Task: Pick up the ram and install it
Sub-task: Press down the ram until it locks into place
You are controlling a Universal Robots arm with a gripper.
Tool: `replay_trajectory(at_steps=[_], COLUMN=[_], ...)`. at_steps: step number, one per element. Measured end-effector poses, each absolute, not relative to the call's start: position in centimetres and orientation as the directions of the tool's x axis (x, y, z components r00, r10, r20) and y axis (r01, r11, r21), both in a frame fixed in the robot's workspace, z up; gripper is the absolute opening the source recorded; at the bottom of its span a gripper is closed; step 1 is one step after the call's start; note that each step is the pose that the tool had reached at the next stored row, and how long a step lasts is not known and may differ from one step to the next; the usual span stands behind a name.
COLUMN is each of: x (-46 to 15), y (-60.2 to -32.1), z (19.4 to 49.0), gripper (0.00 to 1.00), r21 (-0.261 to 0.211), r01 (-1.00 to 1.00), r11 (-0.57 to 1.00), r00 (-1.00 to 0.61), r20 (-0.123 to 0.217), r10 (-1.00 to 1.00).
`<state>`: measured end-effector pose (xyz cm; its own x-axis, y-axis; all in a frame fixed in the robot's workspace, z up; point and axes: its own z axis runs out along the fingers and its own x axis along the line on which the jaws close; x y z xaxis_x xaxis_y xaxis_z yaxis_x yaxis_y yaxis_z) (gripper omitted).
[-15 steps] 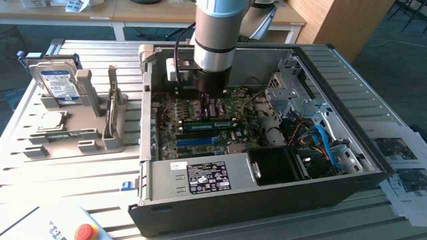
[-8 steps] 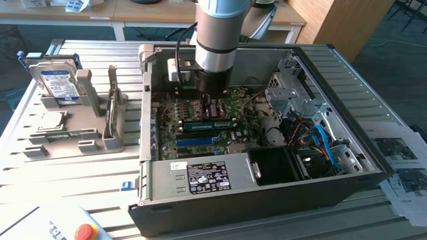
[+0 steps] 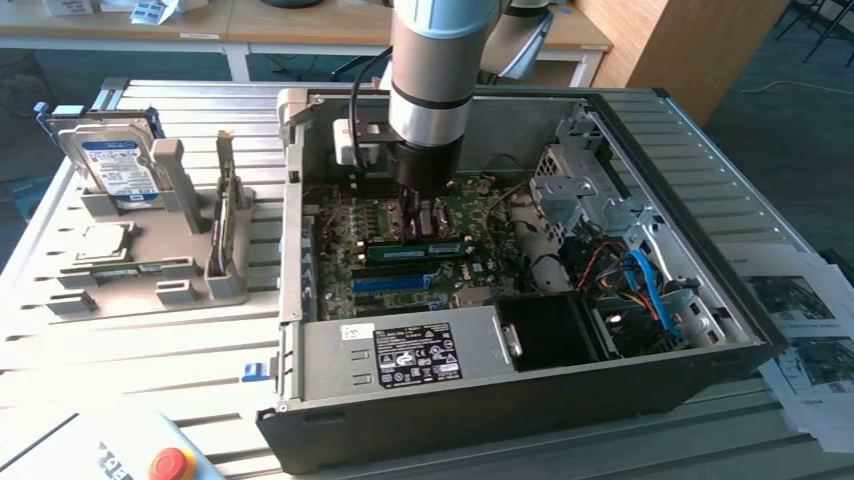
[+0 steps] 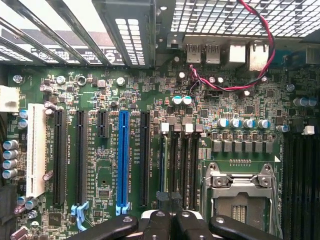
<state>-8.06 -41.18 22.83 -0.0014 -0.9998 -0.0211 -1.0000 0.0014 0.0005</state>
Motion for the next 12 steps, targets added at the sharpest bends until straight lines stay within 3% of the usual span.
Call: replay_trajectory(at_steps=[12], x=[-8.08], y=[-41.21], z=[22.57], gripper=[0.10], r21=[-0.001], r01=[-1.000], r11=[0.002], r00=[-0.002], r20=[-0.021], r10=[-1.000])
